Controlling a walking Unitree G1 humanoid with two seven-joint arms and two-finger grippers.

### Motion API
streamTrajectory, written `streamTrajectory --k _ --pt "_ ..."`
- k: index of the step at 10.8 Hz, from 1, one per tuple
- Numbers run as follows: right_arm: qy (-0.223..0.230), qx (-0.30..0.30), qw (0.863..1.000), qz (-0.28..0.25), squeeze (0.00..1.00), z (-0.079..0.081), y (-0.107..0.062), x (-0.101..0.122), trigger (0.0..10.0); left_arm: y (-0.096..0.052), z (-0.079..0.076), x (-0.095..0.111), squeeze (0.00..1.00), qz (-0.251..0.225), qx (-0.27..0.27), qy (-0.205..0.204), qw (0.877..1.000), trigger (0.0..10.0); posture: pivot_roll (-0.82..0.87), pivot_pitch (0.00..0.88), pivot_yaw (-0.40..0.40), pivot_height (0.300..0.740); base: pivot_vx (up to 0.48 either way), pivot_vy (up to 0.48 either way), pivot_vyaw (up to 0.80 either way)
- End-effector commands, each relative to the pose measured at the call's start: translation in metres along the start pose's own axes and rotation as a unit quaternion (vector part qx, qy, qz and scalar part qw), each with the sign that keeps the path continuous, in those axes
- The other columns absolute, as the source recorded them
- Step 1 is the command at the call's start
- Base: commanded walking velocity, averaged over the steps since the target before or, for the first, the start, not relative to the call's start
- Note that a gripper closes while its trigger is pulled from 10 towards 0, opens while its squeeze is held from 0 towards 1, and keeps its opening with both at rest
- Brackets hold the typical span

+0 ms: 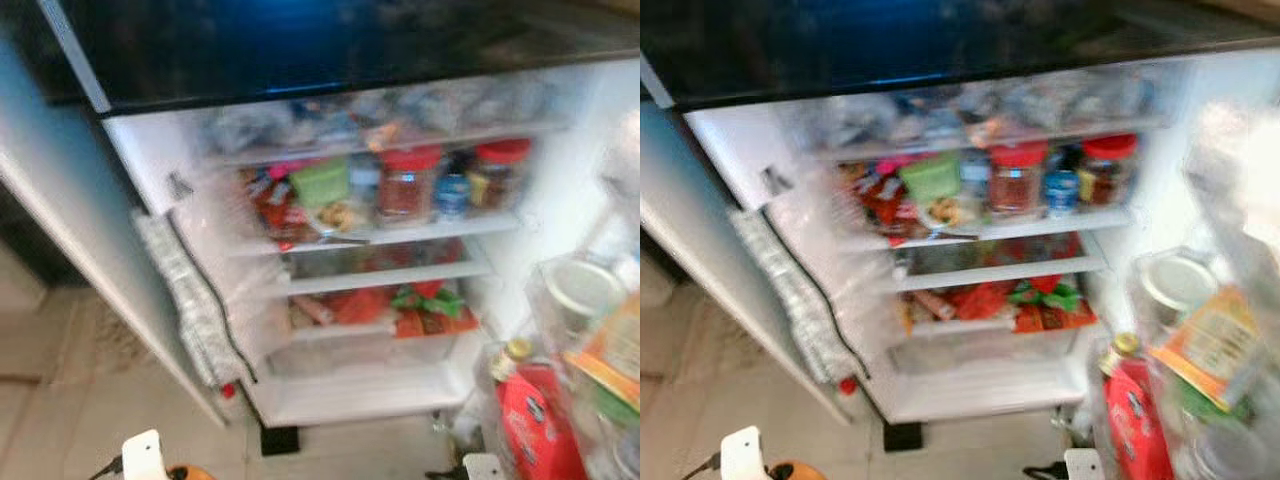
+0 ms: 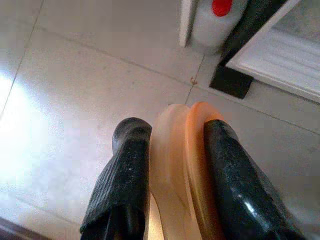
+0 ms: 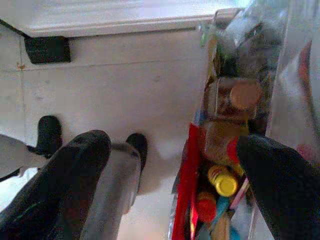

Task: Restocking fridge

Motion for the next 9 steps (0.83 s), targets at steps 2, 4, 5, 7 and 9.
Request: streamTrajectory --k 2,4,5,7,9 --pt "-0.007 0.002 1.0 -0.004 0.0 -0.0002 0.0003 0.0027 10.0 -0.0008 0.0 -0.0073 0.0 0.018 -0.008 -0.002 1.0 10.0 -0.08 0.0 0.054 0.74 0.0 0.0 0.0" --pt "-0.016 0.009 1.0 -0.002 0.0 0.0003 0.0003 0.0026 10.0 -0.001 0.0004 -0.0084 0.0 0.019 -0.008 0.005 1.0 10.0 -0.08 0.0 0.054 0.74 0.0 0.0 0.0" --pt "-0.019 0.01 1.0 -0.002 0.0 0.0003 0.0003 0.0028 10.0 -0.0011 0.001 -0.0089 0.0 0.02 -0.008 0.006 1.0 10.0 -0.08 0.0 0.054 0.74 0.0 0.0 0.0" --pt "-0.026 0.012 1.0 -0.002 0.0 0.0003 0.0003 0.0027 10.0 -0.0013 0.0025 -0.0096 0.0 0.021 -0.007 0.005 1.0 10.0 -0.08 0.0 0.053 0.74 0.0 -0.36 0.21" --pt "-0.021 0.013 1.0 -0.003 0.0 0.0004 0.0003 0.003 10.0 -0.0014 0.0028 -0.0097 0.0 0.021 -0.007 0.004 1.0 10.0 -0.07 0.0 0.05 0.74 0.0 -0.369 0.24"
Point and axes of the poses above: a point about 5 cm out from each wrist's last joint towards the gripper, its own y axis pointing out of the wrist towards the gripper, its own x axis along the axis of the wrist's last joint, z = x × y, the point moved 2 cm from there along y, pointing out of the wrist towards the gripper, and after that the axes turned 11 degrees about -y, right-handed, at the moved point
